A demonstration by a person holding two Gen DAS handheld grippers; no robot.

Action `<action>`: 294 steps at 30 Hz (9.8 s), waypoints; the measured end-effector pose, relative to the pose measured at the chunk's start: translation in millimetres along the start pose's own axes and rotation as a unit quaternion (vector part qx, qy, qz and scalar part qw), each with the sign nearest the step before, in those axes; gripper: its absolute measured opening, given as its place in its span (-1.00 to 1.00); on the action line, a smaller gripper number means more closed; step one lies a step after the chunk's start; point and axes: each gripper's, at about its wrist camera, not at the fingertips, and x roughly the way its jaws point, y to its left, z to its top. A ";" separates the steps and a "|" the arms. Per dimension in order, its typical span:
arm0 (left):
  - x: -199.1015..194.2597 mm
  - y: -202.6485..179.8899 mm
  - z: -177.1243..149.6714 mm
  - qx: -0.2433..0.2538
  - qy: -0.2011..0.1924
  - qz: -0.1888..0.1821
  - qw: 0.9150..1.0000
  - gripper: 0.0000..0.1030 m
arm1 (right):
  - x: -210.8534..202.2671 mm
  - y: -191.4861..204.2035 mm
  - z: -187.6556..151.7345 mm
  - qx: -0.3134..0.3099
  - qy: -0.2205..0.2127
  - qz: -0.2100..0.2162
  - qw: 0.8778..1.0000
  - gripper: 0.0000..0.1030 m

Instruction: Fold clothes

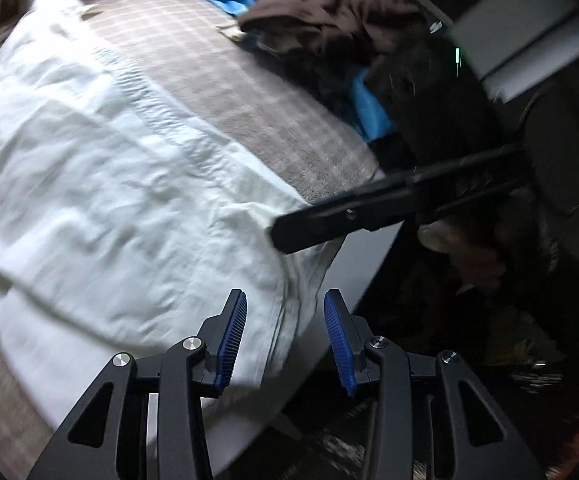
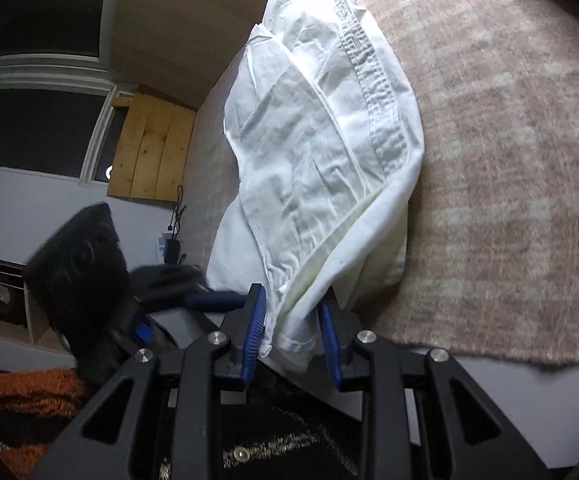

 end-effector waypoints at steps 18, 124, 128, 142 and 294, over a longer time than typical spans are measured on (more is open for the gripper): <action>-34.9 28.6 10.3 -0.054 -0.059 0.026 0.996 -0.84 | -4.5 -16.0 -13.7 -0.079 -0.013 -0.140 0.987 -0.35; -52.6 98.1 -75.1 -0.220 -0.022 0.082 0.972 -0.95 | -4.2 -9.0 -11.5 -0.063 0.033 -0.089 0.994 -0.92; -59.4 100.9 -77.3 -0.206 -0.021 0.103 0.973 -0.95 | -4.6 -13.8 -15.7 -0.056 0.041 -0.097 0.993 -0.92; -33.8 102.0 -81.3 -0.231 0.011 0.050 0.972 -0.06 | -18.4 -22.7 -27.4 -0.075 0.021 -0.147 0.986 0.03; -46.5 217.5 178.6 -0.058 -0.010 0.182 0.981 0.23 | -19.4 -40.9 173.1 -0.179 0.010 -0.159 0.971 -0.20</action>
